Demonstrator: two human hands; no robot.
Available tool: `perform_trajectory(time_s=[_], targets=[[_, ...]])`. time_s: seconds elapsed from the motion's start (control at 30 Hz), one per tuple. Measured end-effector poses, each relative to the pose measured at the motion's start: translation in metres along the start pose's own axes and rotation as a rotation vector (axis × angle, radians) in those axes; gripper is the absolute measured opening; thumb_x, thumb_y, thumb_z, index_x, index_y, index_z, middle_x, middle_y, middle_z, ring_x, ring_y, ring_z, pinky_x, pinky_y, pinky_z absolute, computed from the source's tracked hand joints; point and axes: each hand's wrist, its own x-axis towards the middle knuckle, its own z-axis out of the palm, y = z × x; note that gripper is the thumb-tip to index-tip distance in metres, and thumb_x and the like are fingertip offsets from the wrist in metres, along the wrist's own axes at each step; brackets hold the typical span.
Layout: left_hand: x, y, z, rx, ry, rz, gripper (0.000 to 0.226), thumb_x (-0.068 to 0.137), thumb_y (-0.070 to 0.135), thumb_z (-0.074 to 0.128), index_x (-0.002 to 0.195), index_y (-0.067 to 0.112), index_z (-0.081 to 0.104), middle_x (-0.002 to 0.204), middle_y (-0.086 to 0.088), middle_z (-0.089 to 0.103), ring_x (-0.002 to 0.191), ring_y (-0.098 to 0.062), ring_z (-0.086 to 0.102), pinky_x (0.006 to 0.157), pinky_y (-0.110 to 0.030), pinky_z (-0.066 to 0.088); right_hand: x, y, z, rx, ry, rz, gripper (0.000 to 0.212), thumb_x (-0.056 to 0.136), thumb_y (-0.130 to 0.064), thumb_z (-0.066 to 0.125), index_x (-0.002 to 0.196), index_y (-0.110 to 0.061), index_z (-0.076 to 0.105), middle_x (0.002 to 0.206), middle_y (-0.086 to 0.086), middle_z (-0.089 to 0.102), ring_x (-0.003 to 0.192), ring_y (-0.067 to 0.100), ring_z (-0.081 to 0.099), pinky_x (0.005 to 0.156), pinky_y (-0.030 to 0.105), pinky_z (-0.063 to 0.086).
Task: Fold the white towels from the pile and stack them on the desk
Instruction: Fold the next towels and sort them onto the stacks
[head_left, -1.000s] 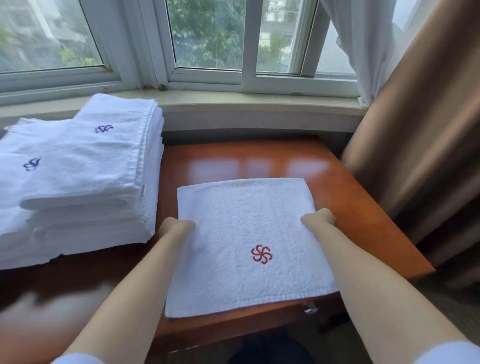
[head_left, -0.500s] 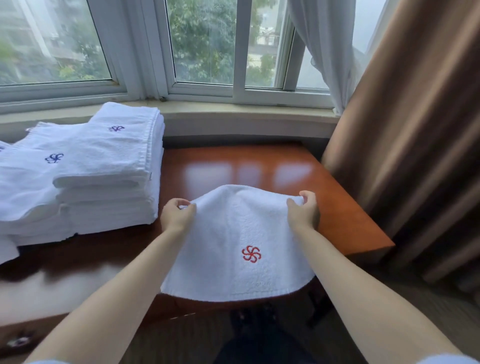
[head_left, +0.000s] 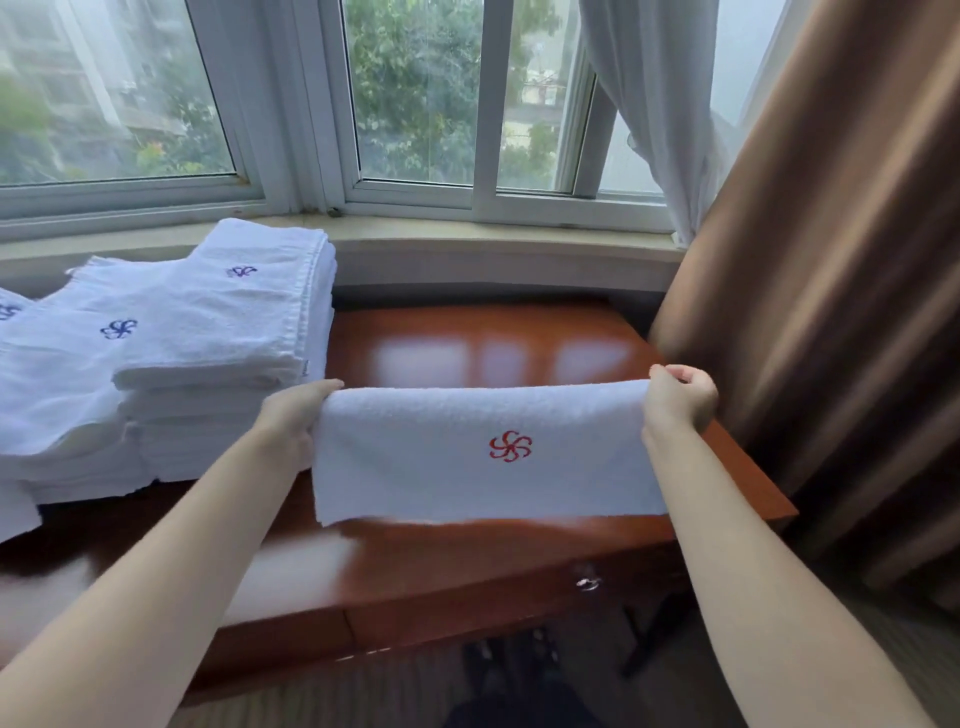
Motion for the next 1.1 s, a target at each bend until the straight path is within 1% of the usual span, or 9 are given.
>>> perform_trajectory(time_s=[0.1,0.17,0.23,0.33,0.47,0.67,0.8,0.93,1.1], targets=[[0.031,-0.009,0.023,0.087,0.006,0.195,0.049,0.091,0.020,0.066,0.137,0.014,0.048,0.141,-0.011,0.048,0.113,-0.023,0.057,0.092,-0.033,0.046,0.012,0.017,0.023,-0.064,-0.328,-0.016,0.056,0.089,-0.021,0.059,0.141,-0.022,0.040,0.125,-0.003,0.056,0.105,0.012,0.057,0.083,0.015,0.040],[0.050,-0.026,0.033,0.259,-0.042,0.182,0.075,0.091,0.022,0.065,0.152,0.015,0.021,0.156,-0.008,0.028,0.138,-0.025,0.036,0.111,-0.038,0.030,0.015,0.044,0.030,-0.281,-0.501,0.017,0.065,0.091,-0.021,0.059,0.148,-0.020,0.028,0.148,0.005,0.039,0.128,0.022,0.045,0.101,0.028,0.037],[0.068,-0.050,0.036,0.473,-0.009,0.110,0.084,0.089,0.020,0.066,0.154,0.011,0.013,0.158,-0.009,0.022,0.142,-0.027,0.029,0.115,-0.039,0.025,0.013,0.077,0.027,-0.518,-0.590,0.014,0.059,0.090,-0.020,0.058,0.144,-0.018,0.036,0.146,0.008,0.040,0.127,0.027,0.043,0.101,0.034,0.037],[0.085,-0.082,0.031,0.696,0.060,0.061,0.074,0.086,0.017,0.067,0.147,0.004,0.028,0.146,-0.016,0.040,0.131,-0.032,0.042,0.105,-0.036,0.037,0.011,0.113,0.020,-0.810,-0.577,-0.074,0.049,0.091,-0.024,0.055,0.139,-0.016,0.045,0.147,0.005,0.037,0.135,0.026,0.033,0.111,0.036,0.029],[0.097,-0.095,0.032,0.789,0.123,0.086,0.043,0.082,0.019,0.068,0.117,-0.002,0.055,0.118,-0.021,0.060,0.105,-0.035,0.059,0.083,-0.037,0.047,0.015,0.118,0.029,-0.798,-0.439,-0.112,0.045,0.092,-0.023,0.054,0.136,-0.015,0.048,0.144,0.007,0.038,0.134,0.029,0.032,0.112,0.040,0.027],[0.098,-0.095,0.035,0.934,0.251,0.119,0.037,0.081,0.025,0.066,0.113,0.009,0.061,0.122,-0.017,0.054,0.104,-0.035,0.056,0.085,-0.034,0.046,0.024,0.108,0.059,-0.731,-0.256,-0.027,0.047,0.092,-0.026,0.054,0.136,-0.012,0.044,0.141,0.010,0.040,0.127,0.033,0.037,0.105,0.042,0.033],[0.099,-0.096,0.041,0.974,0.098,0.094,0.046,0.075,0.020,0.068,0.116,0.008,0.051,0.117,-0.013,0.055,0.094,-0.030,0.059,0.076,-0.033,0.051,0.043,0.113,0.065,-0.868,-0.304,-0.056,0.044,0.088,-0.028,0.058,0.128,-0.013,0.047,0.133,0.008,0.047,0.121,0.032,0.037,0.100,0.042,0.039],[0.100,-0.092,0.043,0.993,0.098,0.033,0.058,0.073,0.019,0.071,0.123,0.008,0.045,0.123,-0.013,0.047,0.099,-0.030,0.057,0.082,-0.039,0.056,0.054,0.108,0.070,-0.882,-0.318,-0.119,0.041,0.083,-0.016,0.060,0.123,-0.015,0.051,0.125,0.008,0.052,0.117,0.030,0.040,0.098,0.041,0.040],[0.101,-0.095,0.043,0.820,0.179,0.061,0.036,0.074,0.010,0.073,0.103,0.010,0.051,0.104,-0.006,0.058,0.090,-0.024,0.054,0.072,-0.030,0.043,0.039,0.098,0.074,-1.085,-0.381,-0.288,0.023,0.083,-0.013,0.056,0.105,-0.018,0.051,0.107,0.006,0.066,0.105,0.027,0.059,0.091,0.035,0.033]])
